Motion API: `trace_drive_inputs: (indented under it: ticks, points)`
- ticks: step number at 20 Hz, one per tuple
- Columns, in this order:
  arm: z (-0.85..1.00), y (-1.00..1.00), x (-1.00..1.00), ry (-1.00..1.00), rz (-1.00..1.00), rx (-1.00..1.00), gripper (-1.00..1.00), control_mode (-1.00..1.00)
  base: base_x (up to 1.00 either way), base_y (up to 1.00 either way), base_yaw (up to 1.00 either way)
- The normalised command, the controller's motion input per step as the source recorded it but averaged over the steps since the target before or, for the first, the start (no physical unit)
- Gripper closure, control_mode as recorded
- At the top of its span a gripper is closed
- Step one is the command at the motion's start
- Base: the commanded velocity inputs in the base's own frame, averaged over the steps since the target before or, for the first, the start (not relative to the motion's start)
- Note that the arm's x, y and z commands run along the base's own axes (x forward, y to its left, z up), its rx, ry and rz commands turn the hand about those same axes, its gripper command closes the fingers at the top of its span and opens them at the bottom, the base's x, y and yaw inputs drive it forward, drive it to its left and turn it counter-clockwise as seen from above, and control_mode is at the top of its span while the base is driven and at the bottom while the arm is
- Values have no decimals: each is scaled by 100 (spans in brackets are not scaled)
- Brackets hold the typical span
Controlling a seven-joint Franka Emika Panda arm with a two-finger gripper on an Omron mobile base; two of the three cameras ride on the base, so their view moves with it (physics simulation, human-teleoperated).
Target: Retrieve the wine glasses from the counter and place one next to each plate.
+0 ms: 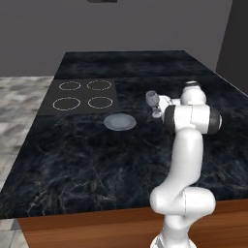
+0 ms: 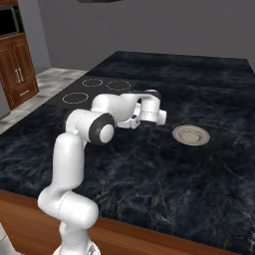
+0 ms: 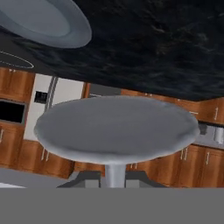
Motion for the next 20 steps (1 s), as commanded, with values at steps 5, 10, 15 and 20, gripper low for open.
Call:
trace_drive_inputs:
  ticks: [5, 10, 15, 20]
  points:
    - [-9, 5, 14, 10, -1, 3, 100, -100, 0, 0, 0]
    - [-10, 0, 1, 4, 0, 8, 100, -100, 0, 0, 0]
    - [-19, 0, 26, 3, 0, 1, 100, -100, 0, 0, 0]
    - [-20, 0, 25, 0, 0, 0, 100, -100, 0, 0, 0]
